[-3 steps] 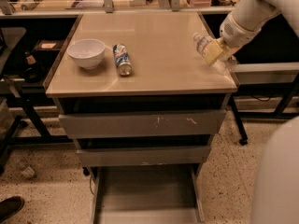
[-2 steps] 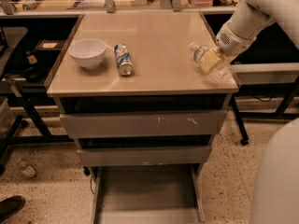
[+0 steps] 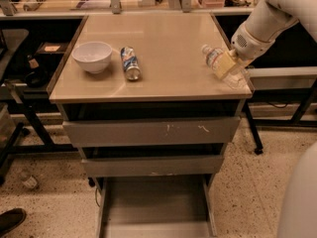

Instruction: Place water bottle into bottom drawer

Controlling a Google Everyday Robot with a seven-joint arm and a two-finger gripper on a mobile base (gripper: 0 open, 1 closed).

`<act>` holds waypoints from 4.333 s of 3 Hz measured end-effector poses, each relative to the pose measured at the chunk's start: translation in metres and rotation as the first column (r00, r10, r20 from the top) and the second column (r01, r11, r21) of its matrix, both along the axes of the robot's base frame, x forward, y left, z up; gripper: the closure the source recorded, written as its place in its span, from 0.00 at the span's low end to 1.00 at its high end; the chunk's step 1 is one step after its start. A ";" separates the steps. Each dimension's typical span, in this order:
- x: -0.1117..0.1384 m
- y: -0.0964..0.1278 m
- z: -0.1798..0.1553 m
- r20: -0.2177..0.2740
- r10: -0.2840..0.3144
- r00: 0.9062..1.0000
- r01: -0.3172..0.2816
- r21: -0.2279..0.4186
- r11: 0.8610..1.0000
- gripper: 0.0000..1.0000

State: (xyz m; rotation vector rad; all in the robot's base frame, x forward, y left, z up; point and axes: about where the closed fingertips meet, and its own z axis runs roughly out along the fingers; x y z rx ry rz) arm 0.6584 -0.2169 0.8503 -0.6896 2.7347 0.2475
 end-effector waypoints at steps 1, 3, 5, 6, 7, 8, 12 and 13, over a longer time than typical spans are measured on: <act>-0.032 -0.003 0.009 0.002 -0.006 1.000 0.006 0.012 1.000 1.00; -0.122 -0.003 -0.016 -0.073 -0.033 0.997 0.037 0.050 0.998 1.00; -0.137 -0.003 -0.003 -0.079 -0.027 0.996 0.030 0.038 0.999 1.00; -0.173 0.001 -0.001 -0.113 -0.033 0.993 0.038 0.044 0.998 1.00; -0.220 0.008 -0.024 -0.177 -0.035 0.984 0.047 0.061 0.997 1.00; -0.221 0.009 -0.025 -0.178 -0.035 0.983 0.046 0.062 0.997 1.00; -0.227 0.086 -0.188 -0.262 -0.071 0.962 0.126 0.202 0.971 1.00; -0.227 0.086 -0.188 -0.262 -0.071 0.962 0.126 0.202 0.971 1.00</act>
Offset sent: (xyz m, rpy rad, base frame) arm -0.1313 -0.0103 -0.0028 0.0372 0.0544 -0.0579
